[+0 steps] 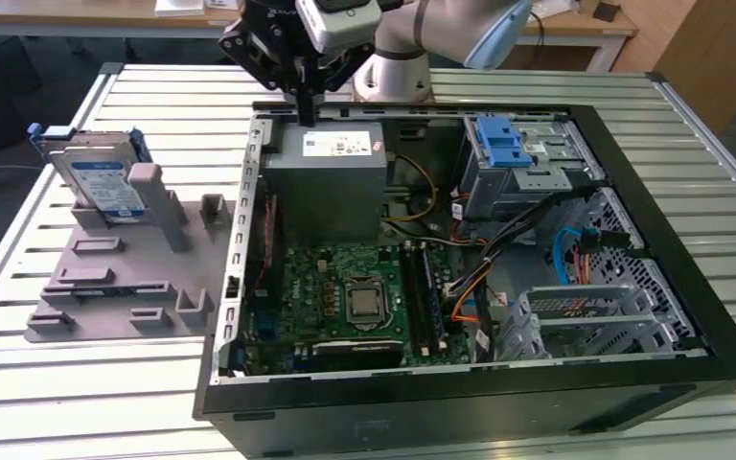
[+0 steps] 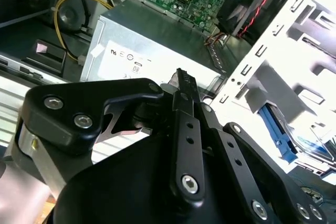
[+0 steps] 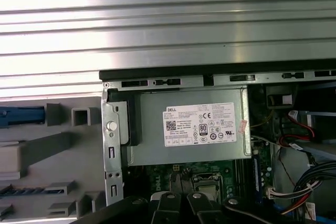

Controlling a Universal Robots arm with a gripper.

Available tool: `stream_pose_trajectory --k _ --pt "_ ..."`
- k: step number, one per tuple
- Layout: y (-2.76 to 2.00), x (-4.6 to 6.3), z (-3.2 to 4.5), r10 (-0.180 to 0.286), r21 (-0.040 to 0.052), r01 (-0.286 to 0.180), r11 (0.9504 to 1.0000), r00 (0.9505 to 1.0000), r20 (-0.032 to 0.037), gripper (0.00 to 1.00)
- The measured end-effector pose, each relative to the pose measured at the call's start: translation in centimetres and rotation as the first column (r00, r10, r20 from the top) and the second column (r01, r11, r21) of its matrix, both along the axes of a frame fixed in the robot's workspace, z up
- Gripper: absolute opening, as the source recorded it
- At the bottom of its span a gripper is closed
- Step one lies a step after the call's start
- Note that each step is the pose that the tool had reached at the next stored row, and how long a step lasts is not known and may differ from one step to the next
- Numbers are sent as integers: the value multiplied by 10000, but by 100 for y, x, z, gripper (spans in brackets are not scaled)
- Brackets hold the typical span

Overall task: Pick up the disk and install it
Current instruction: 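Reach for the disk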

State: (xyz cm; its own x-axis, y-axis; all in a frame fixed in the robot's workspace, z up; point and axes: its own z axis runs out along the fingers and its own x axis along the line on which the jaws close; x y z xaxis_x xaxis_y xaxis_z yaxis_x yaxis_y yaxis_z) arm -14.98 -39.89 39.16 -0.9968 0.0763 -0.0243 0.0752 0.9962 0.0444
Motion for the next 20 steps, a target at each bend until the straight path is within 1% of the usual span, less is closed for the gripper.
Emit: stream_pose_trajectory --k 20 --pt "0 -160 -15 1 0 -1 10000 10000 -16 11"
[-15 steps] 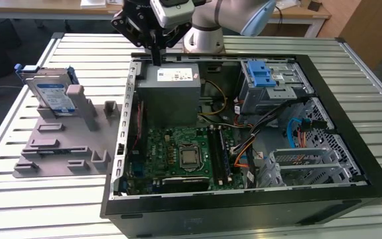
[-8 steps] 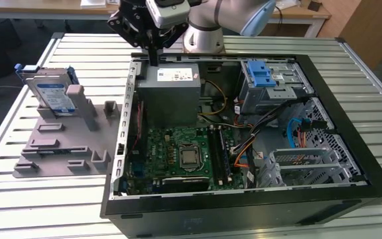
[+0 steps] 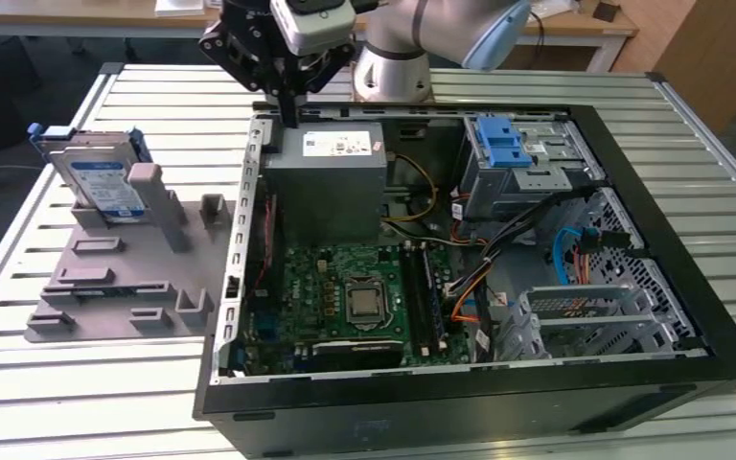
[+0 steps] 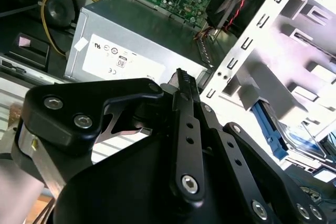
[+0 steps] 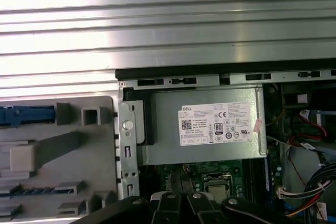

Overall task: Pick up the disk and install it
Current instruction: 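Reach for the disk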

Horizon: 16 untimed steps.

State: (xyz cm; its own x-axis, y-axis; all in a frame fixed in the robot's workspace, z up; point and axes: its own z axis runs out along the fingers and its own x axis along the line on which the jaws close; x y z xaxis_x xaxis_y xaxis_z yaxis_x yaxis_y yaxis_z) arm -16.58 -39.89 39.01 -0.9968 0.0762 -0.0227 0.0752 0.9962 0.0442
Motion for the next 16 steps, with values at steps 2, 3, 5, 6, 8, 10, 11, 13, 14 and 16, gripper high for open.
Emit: stream_pose_trajectory --k 2,3,5,6,8,10,11,13,14,16 --pt "0 -17 -2 0 1 0 10000 10000 -1 11" --pt "0 -25 -3 0 0 0 10000 10000 -3 11" --pt "0 -40 -5 0 1 0 10000 10000 -5 11" --pt "0 -47 -6 0 1 0 10000 10000 -7 11" --pt "0 -64 -6 0 0 0 10000 10000 -9 11" --pt "0 -80 -8 0 0 0 10000 10000 -11 11" --pt "0 -88 -9 -1 0 1 10000 10000 -12 11" --pt "0 -104 -11 0 1 0 10000 10000 -13 11" --pt "0 -112 -11 0 0 0 10000 10000 -14 11" --pt "0 -128 -13 0 0 0 10000 10000 -15 11"
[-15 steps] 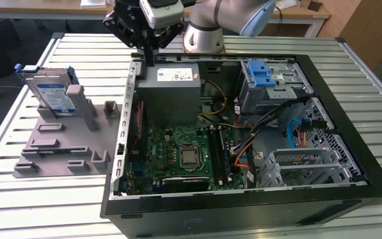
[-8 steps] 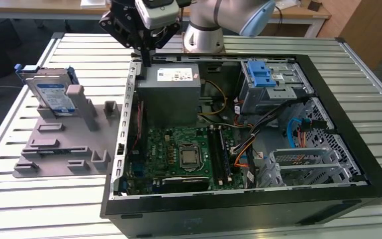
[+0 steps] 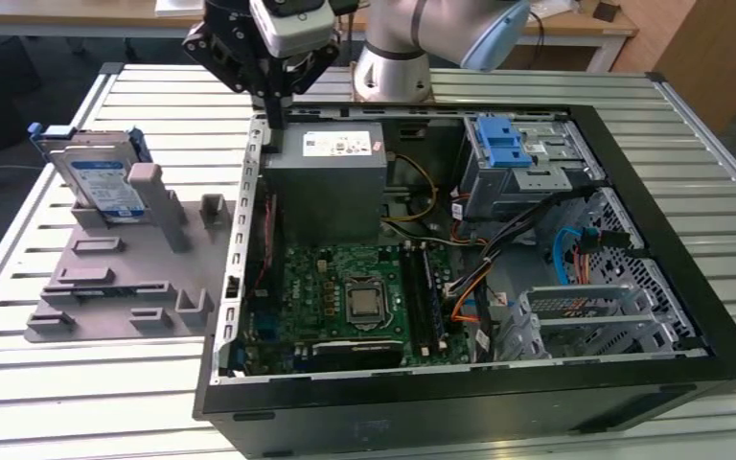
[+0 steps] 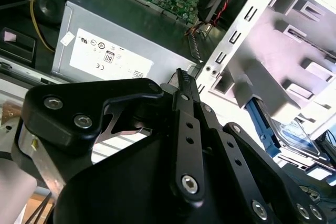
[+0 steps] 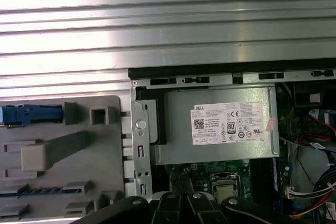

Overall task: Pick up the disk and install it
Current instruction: 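Reach for the disk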

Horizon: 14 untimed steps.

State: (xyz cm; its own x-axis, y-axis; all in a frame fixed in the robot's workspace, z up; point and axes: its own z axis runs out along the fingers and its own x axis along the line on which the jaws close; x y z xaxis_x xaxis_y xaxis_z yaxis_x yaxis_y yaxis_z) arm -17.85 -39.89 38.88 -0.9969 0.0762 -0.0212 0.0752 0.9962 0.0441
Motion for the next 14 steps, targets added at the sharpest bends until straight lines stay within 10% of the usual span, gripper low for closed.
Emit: stream_pose_trajectory --k 14 --pt "0 -96 -11 0 0 0 10000 10000 -16 11"
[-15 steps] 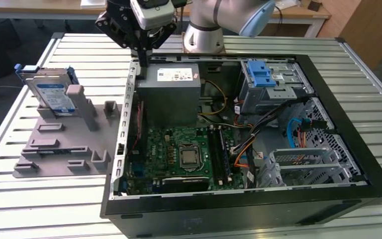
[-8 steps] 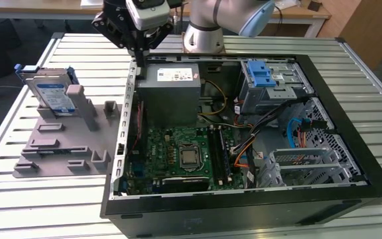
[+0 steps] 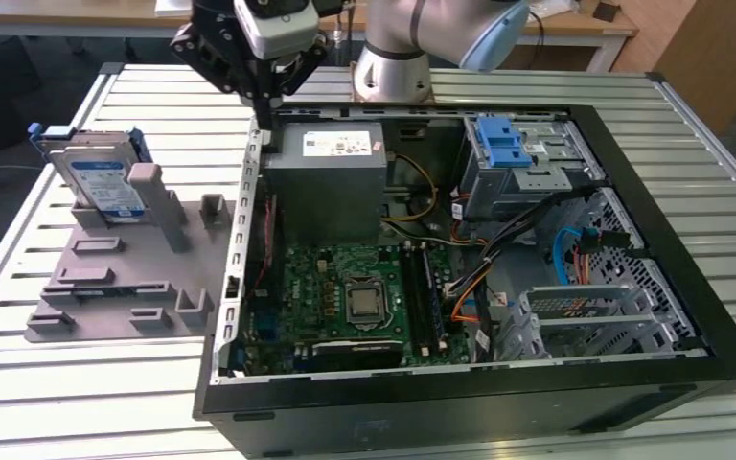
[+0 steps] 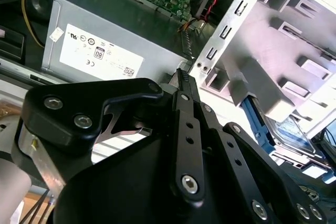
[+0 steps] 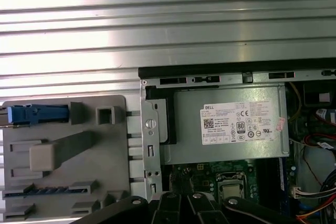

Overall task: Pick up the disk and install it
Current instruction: 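Reach for the disk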

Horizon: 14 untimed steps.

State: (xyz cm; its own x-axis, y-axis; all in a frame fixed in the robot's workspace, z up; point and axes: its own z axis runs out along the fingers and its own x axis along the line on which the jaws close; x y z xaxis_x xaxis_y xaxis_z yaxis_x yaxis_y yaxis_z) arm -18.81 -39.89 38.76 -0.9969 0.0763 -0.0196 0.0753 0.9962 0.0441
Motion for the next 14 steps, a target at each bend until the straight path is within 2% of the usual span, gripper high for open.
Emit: stream_pose_trajectory --k 14 --pt "0 -80 -10 0 -1 0 10000 10000 -24 11"
